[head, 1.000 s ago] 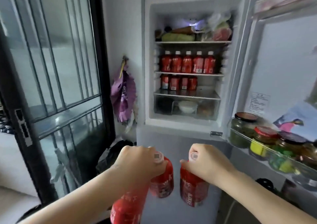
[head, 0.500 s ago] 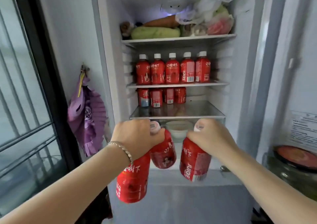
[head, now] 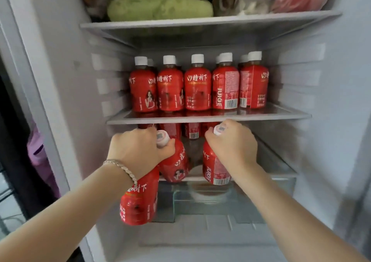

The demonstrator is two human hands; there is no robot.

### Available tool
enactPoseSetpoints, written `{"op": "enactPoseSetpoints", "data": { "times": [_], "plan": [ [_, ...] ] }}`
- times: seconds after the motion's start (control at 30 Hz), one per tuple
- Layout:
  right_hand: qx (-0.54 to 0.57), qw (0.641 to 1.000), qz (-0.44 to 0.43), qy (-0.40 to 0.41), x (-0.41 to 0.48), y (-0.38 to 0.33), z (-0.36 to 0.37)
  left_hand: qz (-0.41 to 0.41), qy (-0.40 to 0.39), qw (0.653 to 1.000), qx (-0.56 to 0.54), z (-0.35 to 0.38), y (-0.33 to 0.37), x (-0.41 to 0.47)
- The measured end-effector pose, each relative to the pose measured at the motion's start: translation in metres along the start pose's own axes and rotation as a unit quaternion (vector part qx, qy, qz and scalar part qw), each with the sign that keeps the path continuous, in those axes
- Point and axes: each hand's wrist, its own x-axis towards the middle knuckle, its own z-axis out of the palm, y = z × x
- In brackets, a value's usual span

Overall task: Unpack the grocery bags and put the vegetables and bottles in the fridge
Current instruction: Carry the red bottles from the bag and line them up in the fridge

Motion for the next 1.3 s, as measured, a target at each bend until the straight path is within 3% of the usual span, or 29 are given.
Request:
{"op": "enactPoseSetpoints", "data": {
  "times": [0.1,0.2,0.27,0.5,0.63,0.7,0.77,0.9,1.13,1.3],
  "plan": [
    [0.003,0.999,-0.009,0.041,-0.001,0.005,0.011,0.005,0.012,1.000,0.012,0.011,-0.004,0.011],
    [0.069,0.994,0.038,0.073,-0.004,0.009,0.017,0.007,-0.002,1.000,0.003,0.016,-0.006,0.020],
    [0.104,0.991,0.060,0.057,-0.006,0.011,0.022,0.015,-0.011,1.000,0.007,0.017,-0.005,0.024],
    [0.205,0.978,0.020,0.043,-0.023,0.027,0.033,0.036,-0.004,0.998,0.042,0.020,-0.001,0.026],
    [0.335,0.921,0.135,0.144,-0.020,0.034,0.026,0.076,-0.040,0.990,0.113,0.019,-0.004,0.025],
    [0.381,0.886,0.209,0.163,-0.009,0.042,0.022,0.063,-0.037,0.993,0.088,0.020,-0.004,0.026],
    [0.387,0.876,0.240,0.161,0.004,0.049,0.023,0.034,-0.030,0.998,0.042,0.018,-0.003,0.026],
    [0.296,0.925,0.186,0.147,0.010,0.046,0.041,0.045,-0.018,0.998,0.032,0.017,-0.002,0.023],
    [0.259,0.949,0.140,0.108,0.011,0.051,0.045,0.030,-0.025,0.999,0.035,0.018,-0.001,0.025],
    [0.213,0.975,0.041,0.051,0.017,0.038,0.069,0.021,-0.008,1.000,0.006,0.019,-0.002,0.024]
  ]
}}
